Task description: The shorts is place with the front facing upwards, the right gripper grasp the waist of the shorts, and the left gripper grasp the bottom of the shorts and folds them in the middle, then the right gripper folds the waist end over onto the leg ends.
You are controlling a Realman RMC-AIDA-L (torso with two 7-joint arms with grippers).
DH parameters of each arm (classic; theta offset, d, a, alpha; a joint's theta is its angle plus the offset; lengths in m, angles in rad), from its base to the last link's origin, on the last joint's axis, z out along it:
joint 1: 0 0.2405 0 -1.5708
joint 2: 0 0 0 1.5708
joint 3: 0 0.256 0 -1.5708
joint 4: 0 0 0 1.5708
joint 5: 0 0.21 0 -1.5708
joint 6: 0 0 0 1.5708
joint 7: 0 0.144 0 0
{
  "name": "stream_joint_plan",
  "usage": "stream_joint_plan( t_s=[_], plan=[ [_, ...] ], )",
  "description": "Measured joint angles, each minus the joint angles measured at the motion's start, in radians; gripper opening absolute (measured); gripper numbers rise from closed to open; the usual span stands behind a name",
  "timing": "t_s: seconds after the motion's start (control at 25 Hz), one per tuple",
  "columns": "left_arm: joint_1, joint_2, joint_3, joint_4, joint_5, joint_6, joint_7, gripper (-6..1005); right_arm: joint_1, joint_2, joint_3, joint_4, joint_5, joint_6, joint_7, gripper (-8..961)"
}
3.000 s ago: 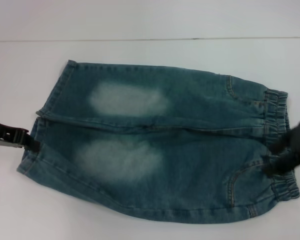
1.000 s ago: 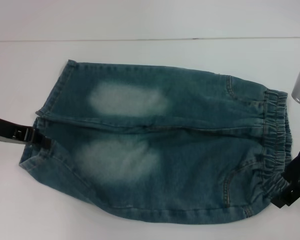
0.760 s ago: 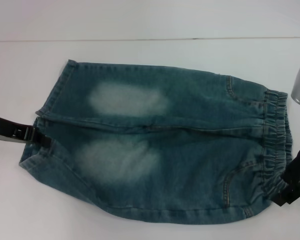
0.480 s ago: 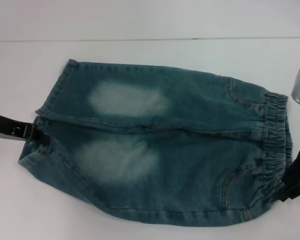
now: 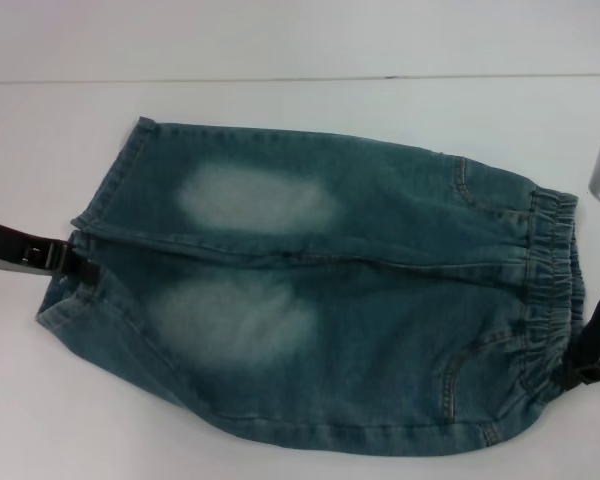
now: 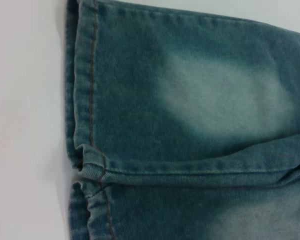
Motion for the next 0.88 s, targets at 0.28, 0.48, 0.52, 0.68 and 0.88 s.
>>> stream_joint_plan(
  t_s=[0.28,0.48,0.52,0.68,0.88],
  plan=[
    [-0.010,0.009,-0.060,0.005,-0.023,-0.033,-0.005,12,-0.024,-0.008,0.208,0.001,0.045,0.001,-0.079,37],
    [-0.014,0.025,-0.128,-0.003,-0.095,-0.079,-0.008,12,-0.093,-0.049,0.357,0.084,0.247,0.050,-0.133,37],
    [-0.015,0.025,-0.136,-0.003,-0.113,-0.092,-0.009,12,-0.105,-0.056,0.374,0.110,0.288,0.065,-0.143,37],
    [-0.013,0.025,-0.142,-0.008,-0.185,-0.151,-0.007,12,-0.166,-0.077,0.436,0.244,0.450,0.156,-0.216,37],
    [-0.011,0.005,-0.126,-0.049,-0.246,-0.267,0.022,12,-0.234,-0.084,0.522,0.411,0.630,0.217,-0.362,36]
  ],
)
